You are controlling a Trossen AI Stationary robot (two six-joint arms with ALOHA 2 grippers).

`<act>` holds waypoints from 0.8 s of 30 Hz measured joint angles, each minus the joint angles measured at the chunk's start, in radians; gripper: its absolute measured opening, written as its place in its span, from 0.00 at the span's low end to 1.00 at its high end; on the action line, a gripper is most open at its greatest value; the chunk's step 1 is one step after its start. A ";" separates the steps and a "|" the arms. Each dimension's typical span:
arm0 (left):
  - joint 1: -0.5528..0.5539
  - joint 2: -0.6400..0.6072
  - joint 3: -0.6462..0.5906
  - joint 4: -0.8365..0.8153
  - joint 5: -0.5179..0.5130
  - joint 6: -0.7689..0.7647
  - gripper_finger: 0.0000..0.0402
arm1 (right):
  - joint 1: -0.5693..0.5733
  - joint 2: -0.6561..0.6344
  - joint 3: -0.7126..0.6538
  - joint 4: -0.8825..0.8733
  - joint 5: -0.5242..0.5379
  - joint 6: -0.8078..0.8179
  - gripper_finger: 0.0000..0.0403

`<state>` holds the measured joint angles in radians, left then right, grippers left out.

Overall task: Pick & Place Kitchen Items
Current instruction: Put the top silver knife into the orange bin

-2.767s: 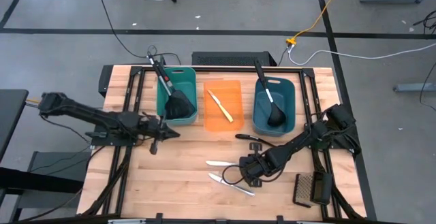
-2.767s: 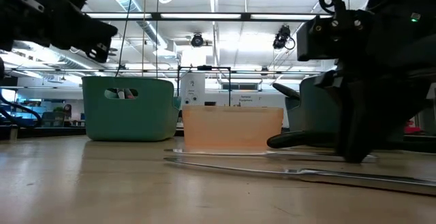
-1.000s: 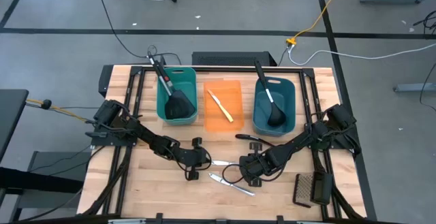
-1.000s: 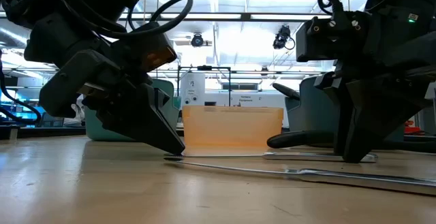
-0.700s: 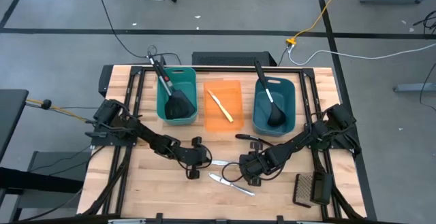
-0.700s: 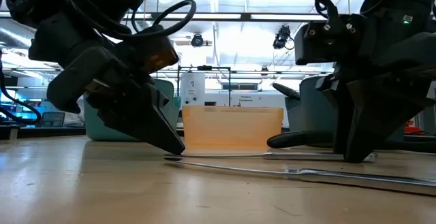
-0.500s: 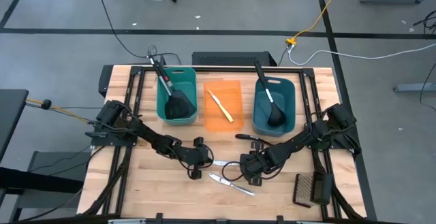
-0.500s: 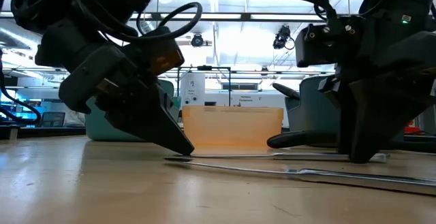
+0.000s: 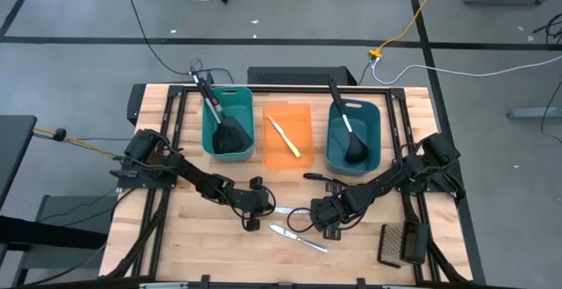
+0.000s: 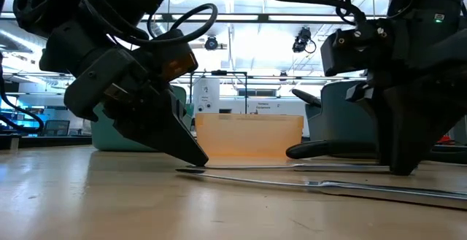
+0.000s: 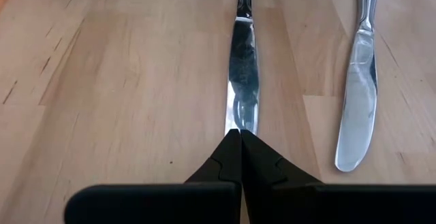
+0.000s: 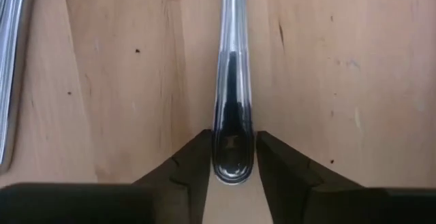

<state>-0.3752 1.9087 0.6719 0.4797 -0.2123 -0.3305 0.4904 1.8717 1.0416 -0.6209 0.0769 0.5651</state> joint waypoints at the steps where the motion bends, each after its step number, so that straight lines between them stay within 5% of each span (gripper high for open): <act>1: 0.000 0.000 0.000 0.000 0.000 0.001 0.00 | 0.001 0.001 0.000 0.001 0.001 -0.007 0.27; 4: 0.000 0.000 0.000 0.001 0.000 0.002 0.00 | 0.001 0.002 0.000 0.003 0.006 -0.020 0.19; 14: -0.007 -0.016 -0.006 0.023 -0.018 0.081 0.04 | 0.011 -0.004 -0.001 0.002 0.049 -0.019 0.19; 24: -0.076 -0.228 -0.009 -0.127 -0.138 0.193 0.02 | 0.014 -0.102 -0.012 -0.034 0.069 -0.015 0.19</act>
<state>-0.4513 1.6803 0.6628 0.3522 -0.3507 -0.1375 0.5045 1.7701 1.0295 -0.6547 0.1461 0.5502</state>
